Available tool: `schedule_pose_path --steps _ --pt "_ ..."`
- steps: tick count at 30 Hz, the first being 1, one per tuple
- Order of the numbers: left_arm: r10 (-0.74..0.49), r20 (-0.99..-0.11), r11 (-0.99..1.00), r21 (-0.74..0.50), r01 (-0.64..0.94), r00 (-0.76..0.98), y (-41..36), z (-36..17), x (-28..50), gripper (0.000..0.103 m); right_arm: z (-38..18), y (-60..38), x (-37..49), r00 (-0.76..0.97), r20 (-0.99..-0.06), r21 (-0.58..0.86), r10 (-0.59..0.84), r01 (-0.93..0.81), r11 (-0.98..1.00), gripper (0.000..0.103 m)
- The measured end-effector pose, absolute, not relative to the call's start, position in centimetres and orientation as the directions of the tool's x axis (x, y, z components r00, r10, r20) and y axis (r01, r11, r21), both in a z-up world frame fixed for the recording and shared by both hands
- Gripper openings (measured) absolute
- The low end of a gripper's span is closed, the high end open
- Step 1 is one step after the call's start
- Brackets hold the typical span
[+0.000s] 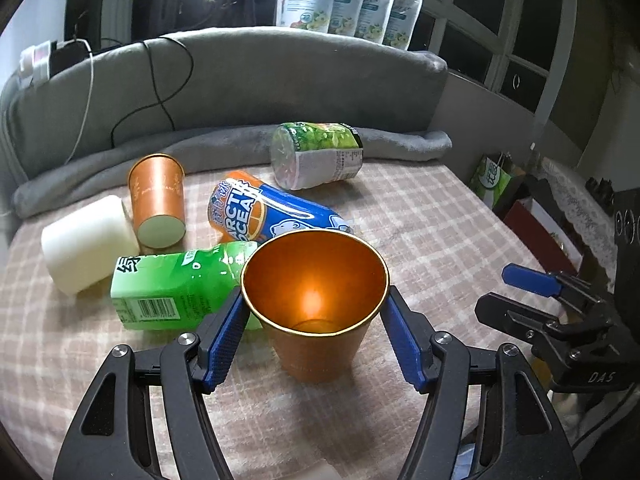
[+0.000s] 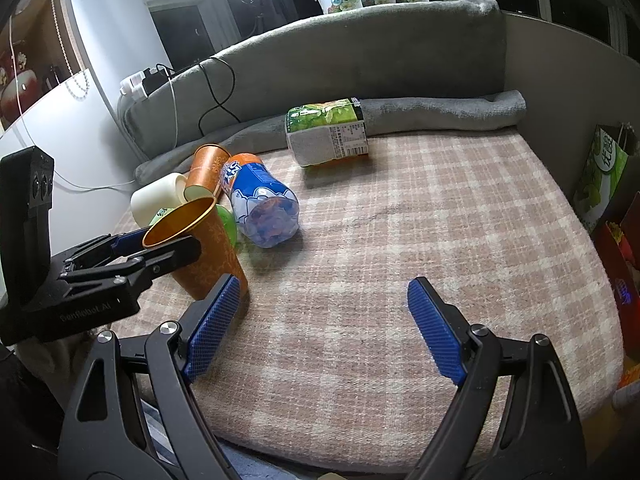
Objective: Flip cup upright
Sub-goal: 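Lower the upright cup onto the table with the left gripper, then open the left gripper and pull it back from the cup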
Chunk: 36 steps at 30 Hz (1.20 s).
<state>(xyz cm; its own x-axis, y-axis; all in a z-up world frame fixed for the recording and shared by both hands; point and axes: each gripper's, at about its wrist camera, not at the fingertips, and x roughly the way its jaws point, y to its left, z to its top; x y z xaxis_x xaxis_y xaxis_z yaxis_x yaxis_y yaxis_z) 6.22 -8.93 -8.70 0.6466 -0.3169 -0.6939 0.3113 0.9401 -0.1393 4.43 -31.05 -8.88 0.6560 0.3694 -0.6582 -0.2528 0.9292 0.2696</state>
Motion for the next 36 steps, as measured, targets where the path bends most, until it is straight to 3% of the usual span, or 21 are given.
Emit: schedule_pose_path --steps 30,36 --pt "-0.356 -0.721 0.926 -0.186 0.329 0.594 -8.4 -9.6 5.0 0.067 -8.4 -30.6 3.8 0.663 -0.65 0.271 0.372 -0.255 0.928 0.088" --pt "-0.375 -0.725 0.918 -0.201 0.343 0.578 -8.1 -9.5 4.6 0.071 -8.2 -30.3 3.6 0.665 -0.646 0.269 0.375 -0.261 0.927 0.088"
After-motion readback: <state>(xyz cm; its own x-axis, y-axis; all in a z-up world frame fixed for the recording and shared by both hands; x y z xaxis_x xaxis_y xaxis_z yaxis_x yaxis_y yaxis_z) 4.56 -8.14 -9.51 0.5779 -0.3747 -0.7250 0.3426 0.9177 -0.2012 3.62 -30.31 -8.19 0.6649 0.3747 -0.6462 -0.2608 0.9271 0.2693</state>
